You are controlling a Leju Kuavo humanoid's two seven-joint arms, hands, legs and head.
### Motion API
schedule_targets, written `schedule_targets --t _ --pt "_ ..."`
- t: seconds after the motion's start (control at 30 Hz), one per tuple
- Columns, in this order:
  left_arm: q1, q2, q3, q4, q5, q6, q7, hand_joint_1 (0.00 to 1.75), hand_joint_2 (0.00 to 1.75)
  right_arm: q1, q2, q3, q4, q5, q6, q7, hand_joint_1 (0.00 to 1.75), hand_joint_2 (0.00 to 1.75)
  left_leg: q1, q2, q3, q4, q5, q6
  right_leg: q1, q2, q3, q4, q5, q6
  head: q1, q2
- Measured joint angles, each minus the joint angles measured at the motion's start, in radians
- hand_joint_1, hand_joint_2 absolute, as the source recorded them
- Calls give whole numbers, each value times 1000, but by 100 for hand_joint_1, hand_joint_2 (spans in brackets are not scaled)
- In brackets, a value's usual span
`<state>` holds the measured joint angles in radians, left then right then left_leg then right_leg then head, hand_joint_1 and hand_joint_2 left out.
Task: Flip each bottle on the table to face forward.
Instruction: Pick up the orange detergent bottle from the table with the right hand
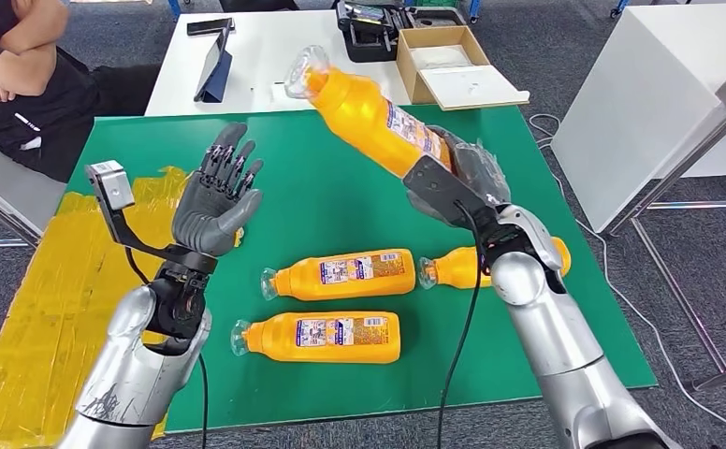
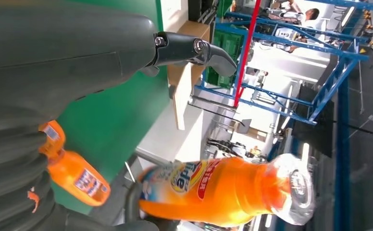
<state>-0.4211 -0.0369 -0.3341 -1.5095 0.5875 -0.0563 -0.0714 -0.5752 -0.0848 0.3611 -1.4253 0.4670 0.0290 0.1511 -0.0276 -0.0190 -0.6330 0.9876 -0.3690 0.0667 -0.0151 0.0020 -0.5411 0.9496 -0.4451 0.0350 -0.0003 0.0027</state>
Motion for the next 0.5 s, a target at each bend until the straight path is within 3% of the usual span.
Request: schedule_targets --t 0.23,0.5 --pt "-21 -26 -17 8 27 61 -4 0 175 -33 65 44 62 1 -35 0 175 175 0 0 -1 0 0 0 0 0 -1 0 0 0 0 0" --pt "-28 -30 -17 -15 25 102 -21 0 175 -39 98 108 100 67 -36 2 175 175 0 -1 -1 0 0 0 0 0 -1 0 0 0 0 0"
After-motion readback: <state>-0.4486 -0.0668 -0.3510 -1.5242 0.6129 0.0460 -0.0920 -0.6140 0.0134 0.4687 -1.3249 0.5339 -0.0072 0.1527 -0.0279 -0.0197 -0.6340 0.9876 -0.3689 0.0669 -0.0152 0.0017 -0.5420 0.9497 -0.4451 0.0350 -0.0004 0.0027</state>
